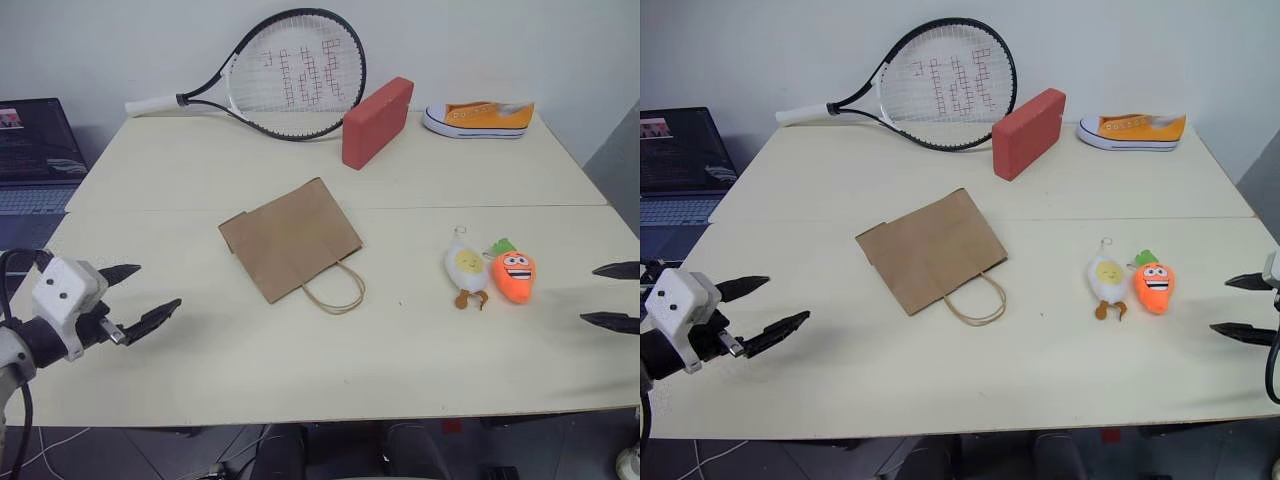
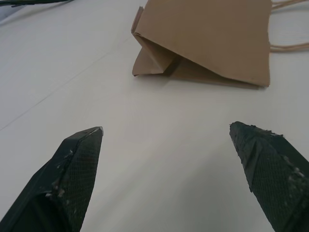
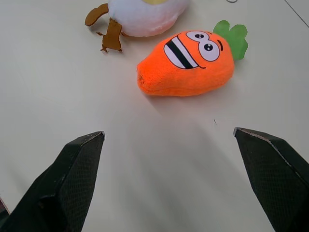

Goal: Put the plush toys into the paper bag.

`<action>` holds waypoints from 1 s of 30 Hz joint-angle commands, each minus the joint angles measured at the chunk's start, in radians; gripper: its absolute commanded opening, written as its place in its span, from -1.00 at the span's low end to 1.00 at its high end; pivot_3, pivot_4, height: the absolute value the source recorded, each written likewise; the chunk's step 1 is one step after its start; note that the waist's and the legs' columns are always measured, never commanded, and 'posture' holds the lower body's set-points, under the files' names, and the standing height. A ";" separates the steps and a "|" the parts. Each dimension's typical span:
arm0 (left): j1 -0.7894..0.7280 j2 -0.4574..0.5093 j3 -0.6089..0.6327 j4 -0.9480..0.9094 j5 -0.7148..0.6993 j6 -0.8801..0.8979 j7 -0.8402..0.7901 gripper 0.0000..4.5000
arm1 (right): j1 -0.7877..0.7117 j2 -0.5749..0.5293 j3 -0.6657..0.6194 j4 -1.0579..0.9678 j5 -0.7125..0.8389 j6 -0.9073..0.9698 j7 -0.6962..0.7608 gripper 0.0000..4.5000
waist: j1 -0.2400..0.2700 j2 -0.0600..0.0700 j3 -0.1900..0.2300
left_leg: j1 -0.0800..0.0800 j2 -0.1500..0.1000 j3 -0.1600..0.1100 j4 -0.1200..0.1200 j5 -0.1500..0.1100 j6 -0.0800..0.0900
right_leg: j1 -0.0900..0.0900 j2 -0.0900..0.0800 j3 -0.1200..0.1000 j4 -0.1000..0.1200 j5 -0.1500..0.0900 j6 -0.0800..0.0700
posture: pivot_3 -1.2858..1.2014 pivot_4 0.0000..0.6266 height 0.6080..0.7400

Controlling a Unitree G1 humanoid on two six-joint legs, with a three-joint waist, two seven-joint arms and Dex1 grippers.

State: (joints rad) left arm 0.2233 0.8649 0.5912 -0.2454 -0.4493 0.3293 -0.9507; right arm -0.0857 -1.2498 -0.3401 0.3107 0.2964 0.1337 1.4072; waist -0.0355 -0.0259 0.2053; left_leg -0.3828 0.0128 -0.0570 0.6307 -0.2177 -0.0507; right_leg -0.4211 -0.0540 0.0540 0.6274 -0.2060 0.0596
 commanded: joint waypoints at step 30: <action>-0.534 -0.271 -0.875 0.095 0.315 -0.144 0.027 1.00 | 0.289 0.238 -0.097 -0.935 0.335 0.406 -0.249 1.00 | 0.004 -0.004 -0.002 | -0.001 -0.002 0.002 0.004 0.000 0.000 | 0.001 0.007 0.017 0.000 0.004 0.007 | 0.03 -0.52 1.00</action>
State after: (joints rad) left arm -0.2897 0.6134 -0.2692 -0.1766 -0.1687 0.2317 -0.9454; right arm 0.1987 -1.0111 -0.4020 -0.5898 0.6137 0.5330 1.1735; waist -0.0311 -0.0301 0.2032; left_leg -0.3840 0.0106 -0.0543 0.6354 -0.2177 -0.0506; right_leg -0.4200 -0.0466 0.0710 0.6276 -0.2020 0.0666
